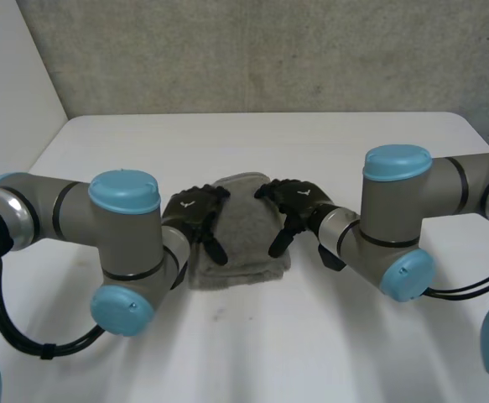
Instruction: Fold the towel.
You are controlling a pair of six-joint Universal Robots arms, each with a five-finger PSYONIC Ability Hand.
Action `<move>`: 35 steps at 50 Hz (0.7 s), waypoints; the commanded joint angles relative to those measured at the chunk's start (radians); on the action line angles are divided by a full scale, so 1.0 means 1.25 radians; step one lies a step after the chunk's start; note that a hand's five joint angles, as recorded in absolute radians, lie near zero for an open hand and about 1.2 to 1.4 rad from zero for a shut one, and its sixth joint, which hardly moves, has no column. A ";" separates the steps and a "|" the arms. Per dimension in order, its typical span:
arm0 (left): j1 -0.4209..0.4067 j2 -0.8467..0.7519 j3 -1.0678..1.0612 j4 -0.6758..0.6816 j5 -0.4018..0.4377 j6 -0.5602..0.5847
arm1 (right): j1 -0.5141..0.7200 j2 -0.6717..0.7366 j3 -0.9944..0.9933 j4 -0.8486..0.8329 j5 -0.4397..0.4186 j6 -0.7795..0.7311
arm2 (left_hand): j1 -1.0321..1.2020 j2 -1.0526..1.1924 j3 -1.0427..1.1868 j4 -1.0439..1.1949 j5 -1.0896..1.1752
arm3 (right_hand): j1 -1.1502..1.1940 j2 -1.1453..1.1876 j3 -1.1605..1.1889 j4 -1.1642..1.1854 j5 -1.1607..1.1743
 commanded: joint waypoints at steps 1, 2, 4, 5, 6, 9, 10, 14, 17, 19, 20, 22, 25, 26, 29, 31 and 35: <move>0.002 0.024 -0.031 -0.024 -0.023 0.065 | 0.022 0.036 -0.054 0.053 0.002 -0.023 | -0.001 0.012 0.009 0.010 -0.021 | -0.027 -0.038 -0.031 -0.046 -0.040; 0.000 0.034 -0.036 -0.024 -0.024 0.078 | 0.022 0.034 -0.059 0.056 0.003 -0.038 | -0.001 0.012 0.009 0.010 -0.021 | -0.027 -0.038 -0.031 -0.046 -0.040; -0.001 0.046 -0.037 -0.026 -0.024 0.086 | 0.024 0.025 -0.063 0.057 0.007 -0.058 | -0.001 0.012 0.009 0.010 -0.021 | -0.027 -0.038 -0.031 -0.046 -0.040; -0.007 0.065 -0.037 -0.026 -0.023 0.085 | 0.024 0.010 -0.065 0.058 0.013 -0.078 | -0.001 0.012 0.009 0.010 -0.021 | -0.027 -0.038 -0.031 -0.046 -0.040; -0.007 0.065 -0.037 -0.026 -0.023 0.085 | 0.024 0.010 -0.065 0.058 0.013 -0.079 | -0.001 0.012 0.009 0.010 -0.021 | -0.027 -0.038 -0.031 -0.046 -0.040; -0.019 0.121 -0.034 -0.026 -0.023 0.081 | 0.023 -0.067 -0.061 0.052 0.027 -0.104 | -0.001 0.012 0.009 0.010 -0.021 | -0.027 -0.038 -0.031 -0.046 -0.040; -0.028 0.154 -0.031 -0.026 -0.024 0.081 | 0.023 -0.112 -0.052 0.046 0.035 -0.103 | -0.003 0.010 0.006 0.008 -0.024 | -0.027 -0.038 -0.031 -0.046 -0.040; -0.033 0.229 -0.016 -0.025 -0.026 0.082 | 0.016 -0.200 -0.036 0.029 0.086 -0.093 | -0.003 0.009 0.006 0.008 -0.024 | -0.027 -0.038 -0.031 -0.046 -0.040; -0.020 0.307 -0.006 -0.031 -0.030 0.081 | 0.007 -0.295 0.002 -0.009 0.144 -0.081 | -0.003 0.009 0.006 0.008 -0.024 | -0.027 -0.038 -0.031 -0.046 -0.040; -0.003 0.347 -0.006 -0.042 -0.035 0.079 | -0.009 -0.340 0.027 -0.029 0.174 -0.082 | -0.003 0.009 0.006 0.008 -0.024 | -0.027 -0.038 -0.031 -0.046 -0.040; 0.021 0.381 -0.009 -0.058 -0.046 0.079 | -0.033 -0.380 0.055 -0.044 0.203 -0.086 | -0.004 0.009 0.006 0.007 -0.024 | -0.027 -0.038 -0.031 -0.046 -0.040; 0.051 0.413 -0.010 -0.080 -0.057 0.081 | -0.061 -0.412 0.076 -0.050 0.226 -0.090 | -0.003 0.009 0.006 0.008 -0.024 | -0.027 -0.038 -0.031 -0.046 -0.040; 0.101 0.474 -0.011 -0.145 -0.058 0.080 | -0.092 -0.456 0.109 -0.028 0.243 -0.093 | -0.003 0.010 0.006 0.008 -0.024 | -0.027 -0.038 -0.031 -0.046 -0.040; 0.119 0.498 -0.011 -0.179 -0.057 0.080 | -0.100 -0.473 0.121 -0.007 0.243 -0.093 | -0.004 0.009 0.006 0.007 -0.024 | -0.027 -0.038 -0.031 -0.046 -0.040; 0.139 0.526 -0.018 -0.229 -0.050 0.080 | -0.106 -0.494 0.133 0.035 0.243 -0.092 | -0.003 0.009 0.006 0.008 -0.024 | -0.027 -0.038 -0.031 -0.046 -0.040; 0.144 0.532 -0.021 -0.239 -0.046 0.080 | -0.105 -0.498 0.141 0.046 0.242 -0.090 | -0.003 0.009 0.006 0.008 -0.024 | -0.027 -0.038 -0.031 -0.046 -0.040; 0.145 0.535 -0.021 -0.239 -0.035 0.077 | -0.105 -0.502 0.158 0.056 0.245 -0.093 | -0.004 0.009 0.006 0.007 -0.024 | -0.027 -0.038 -0.031 -0.046 -0.040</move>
